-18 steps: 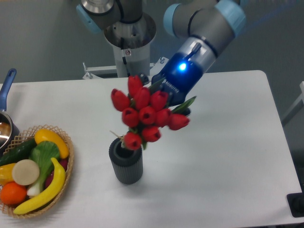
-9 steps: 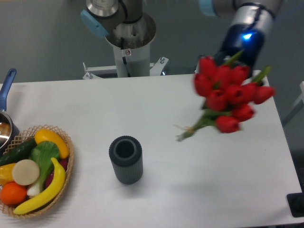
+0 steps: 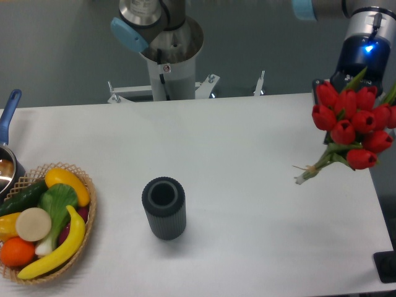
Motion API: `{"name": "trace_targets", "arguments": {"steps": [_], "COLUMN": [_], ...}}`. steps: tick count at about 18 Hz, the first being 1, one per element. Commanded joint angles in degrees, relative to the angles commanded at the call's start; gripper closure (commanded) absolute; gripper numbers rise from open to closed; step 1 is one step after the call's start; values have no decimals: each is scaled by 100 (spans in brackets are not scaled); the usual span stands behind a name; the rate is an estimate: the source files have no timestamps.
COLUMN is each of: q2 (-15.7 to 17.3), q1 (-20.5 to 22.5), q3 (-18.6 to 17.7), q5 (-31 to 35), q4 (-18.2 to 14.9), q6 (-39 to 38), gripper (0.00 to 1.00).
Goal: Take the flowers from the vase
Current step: 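Carry the tulips up and away from the vase, holding them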
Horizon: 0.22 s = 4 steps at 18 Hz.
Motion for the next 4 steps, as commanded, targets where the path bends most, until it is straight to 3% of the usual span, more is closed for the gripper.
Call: {"name": "trace_targets", "arguments": {"steps": [4], "q2": [0], "q1": [26], "q3": [-114], "q5": [27], "q4": [9], "q6": [53], "gripper": [57]}}
